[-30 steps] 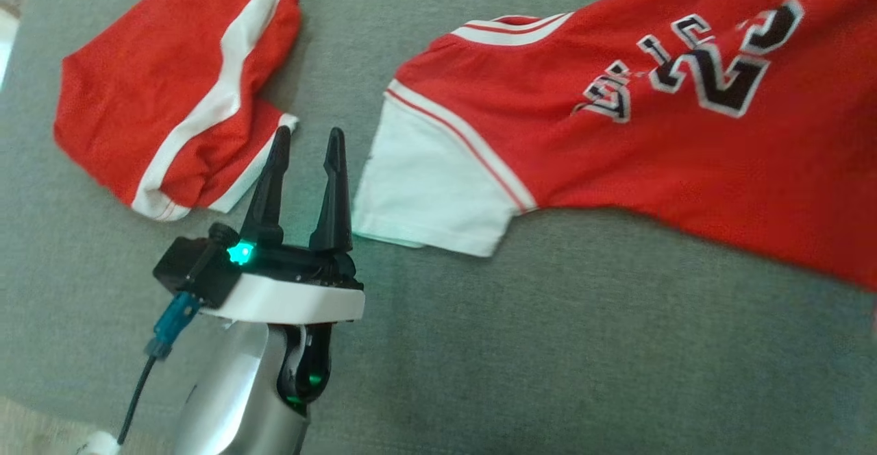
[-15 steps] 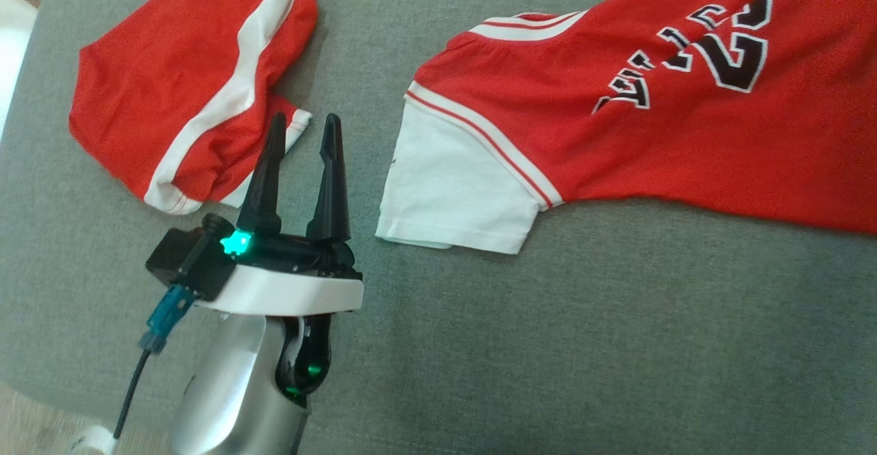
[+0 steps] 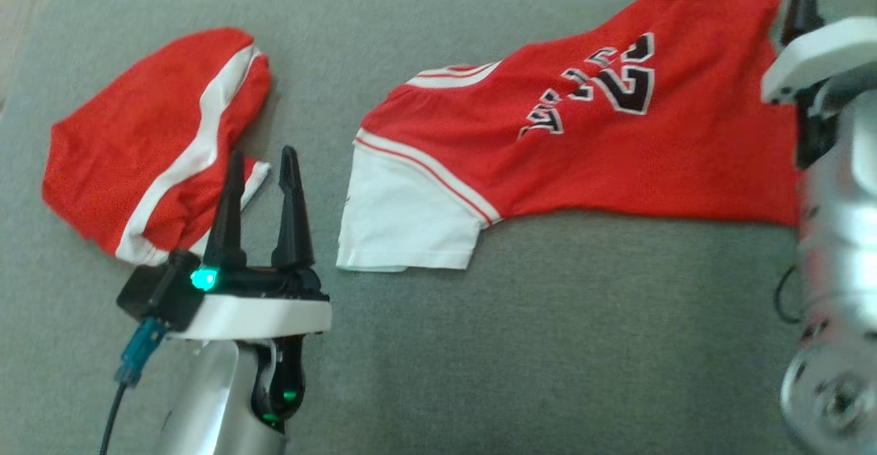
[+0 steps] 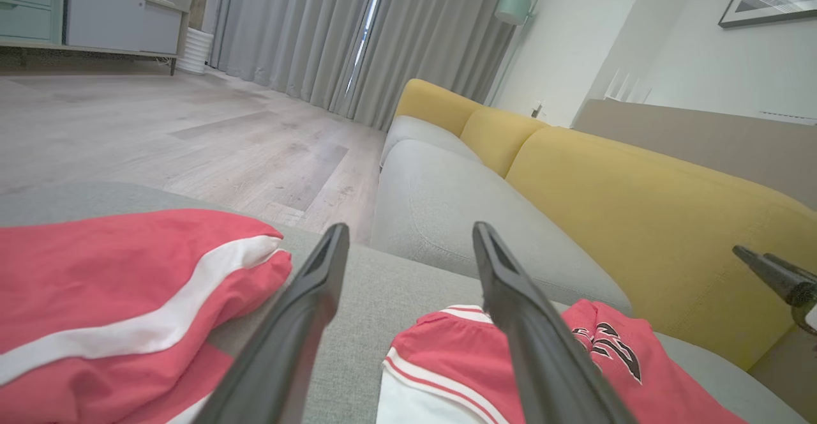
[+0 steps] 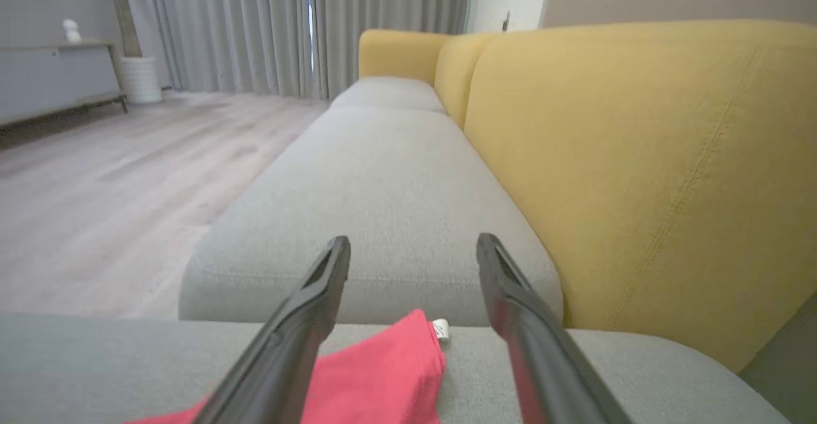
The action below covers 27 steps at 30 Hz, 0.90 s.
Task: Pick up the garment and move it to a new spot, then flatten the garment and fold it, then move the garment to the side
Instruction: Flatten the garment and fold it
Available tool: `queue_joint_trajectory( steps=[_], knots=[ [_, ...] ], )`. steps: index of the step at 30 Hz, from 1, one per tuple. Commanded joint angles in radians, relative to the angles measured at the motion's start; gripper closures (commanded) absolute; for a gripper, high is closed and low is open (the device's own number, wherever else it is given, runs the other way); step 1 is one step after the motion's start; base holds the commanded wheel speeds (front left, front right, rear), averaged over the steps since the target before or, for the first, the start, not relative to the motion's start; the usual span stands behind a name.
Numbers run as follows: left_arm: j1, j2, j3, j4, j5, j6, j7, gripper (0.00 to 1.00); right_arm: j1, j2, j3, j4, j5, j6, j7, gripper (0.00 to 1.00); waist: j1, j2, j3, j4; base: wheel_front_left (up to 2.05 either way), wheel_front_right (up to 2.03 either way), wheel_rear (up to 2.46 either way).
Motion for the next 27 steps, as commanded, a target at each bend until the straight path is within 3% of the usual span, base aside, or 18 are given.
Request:
queue_joint_trajectory(
  steps=[1, 3, 6, 12, 19, 27],
  knots=[
    [-0.006, 0.009, 0.038, -0.029, 0.011, 0.002, -0.005, 0.0, 0.018, 0.021, 0.046, -0.07, 0.052, 0.007, -0.013, 0.0, 0.0002, 0.0, -0.045, -0.04, 0.0, 0.0, 0.0],
    [0.017, 0.009, 0.047, -0.025, 0.017, 0.004, -0.005, 0.0, 0.166, 0.041, 0.144, -0.243, 0.203, 0.007, -0.013, 0.0, 0.0002, 0.0, -0.079, -0.061, 0.0, 0.0, 0.0],
    [0.041, 0.009, 0.054, -0.023, 0.023, 0.005, -0.005, 0.0, 0.346, 0.05, 0.222, -0.413, 0.333, 0.007, -0.013, 0.0, 0.0002, 0.0, -0.106, -0.086, 0.0, 0.0, 0.0],
    [0.084, 0.009, 0.07, -0.012, 0.038, 0.001, -0.005, 0.0, 0.686, 0.053, 0.336, -0.649, 0.598, 0.007, -0.013, 0.0, 0.0002, 0.0, -0.144, -0.124, 0.0, 0.0, 0.0],
    [0.106, 0.009, 0.055, 0.015, 0.064, -0.011, -0.005, 0.0, 0.845, 0.053, 0.406, -0.706, 0.634, 0.007, -0.013, 0.0, 0.0002, 0.0, -0.16, -0.134, 0.0, 0.0, 0.0],
    [0.115, 0.009, 0.047, 0.036, 0.087, -0.015, -0.005, 0.0, 0.86, 0.053, 0.405, -0.726, 0.63, 0.007, -0.013, 0.0, 0.0002, 0.0, -0.157, -0.14, 0.0, 0.0, 0.0]
  ],
)
